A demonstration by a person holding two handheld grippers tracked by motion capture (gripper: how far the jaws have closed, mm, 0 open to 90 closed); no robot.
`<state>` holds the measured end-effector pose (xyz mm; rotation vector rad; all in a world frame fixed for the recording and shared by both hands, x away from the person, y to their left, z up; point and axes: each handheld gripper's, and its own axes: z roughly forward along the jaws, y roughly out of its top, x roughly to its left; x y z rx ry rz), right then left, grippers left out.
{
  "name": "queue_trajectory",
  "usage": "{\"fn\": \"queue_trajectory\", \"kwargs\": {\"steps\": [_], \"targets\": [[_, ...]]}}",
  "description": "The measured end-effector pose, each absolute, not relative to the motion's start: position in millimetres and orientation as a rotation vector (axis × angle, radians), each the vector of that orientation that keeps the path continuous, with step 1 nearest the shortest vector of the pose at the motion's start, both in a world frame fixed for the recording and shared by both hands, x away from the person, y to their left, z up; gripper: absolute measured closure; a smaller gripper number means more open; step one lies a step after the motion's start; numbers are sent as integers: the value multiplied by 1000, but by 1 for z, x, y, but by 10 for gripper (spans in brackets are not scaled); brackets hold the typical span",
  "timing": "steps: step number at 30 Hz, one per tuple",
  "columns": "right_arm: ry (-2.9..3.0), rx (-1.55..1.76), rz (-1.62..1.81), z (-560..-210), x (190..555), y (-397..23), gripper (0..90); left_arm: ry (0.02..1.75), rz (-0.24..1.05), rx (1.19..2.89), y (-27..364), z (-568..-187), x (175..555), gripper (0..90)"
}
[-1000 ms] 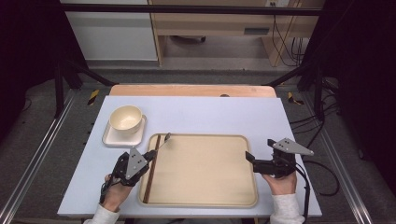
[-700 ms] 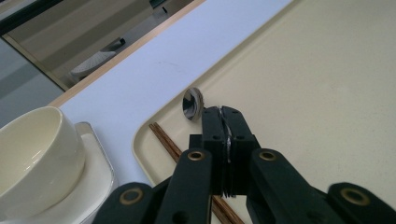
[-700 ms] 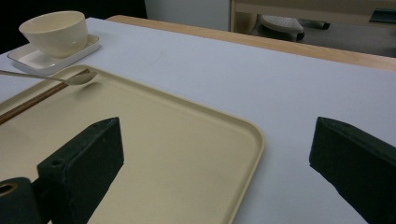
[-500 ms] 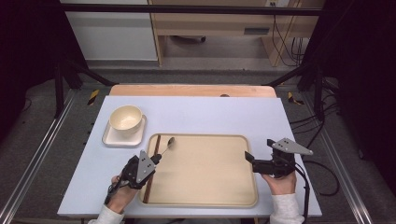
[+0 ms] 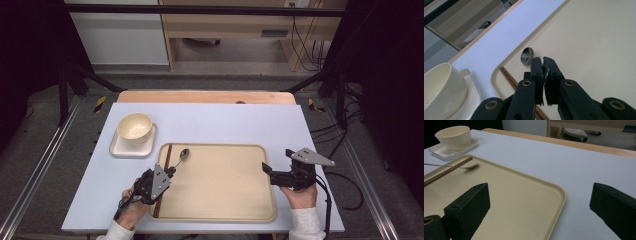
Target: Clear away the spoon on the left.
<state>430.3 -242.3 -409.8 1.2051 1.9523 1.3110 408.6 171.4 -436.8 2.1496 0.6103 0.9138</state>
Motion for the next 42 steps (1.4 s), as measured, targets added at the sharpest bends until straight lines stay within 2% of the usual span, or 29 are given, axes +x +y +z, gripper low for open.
{"fn": "queue_trajectory", "kwargs": {"steps": [35,42], "targets": [[1954,1203,1317,-409,430,-243,35,579,870,2200,164,-454,398,769],[1955,1202,1318,-409,430,-242,35,582,863,2207,163,-460,395,728]]}}
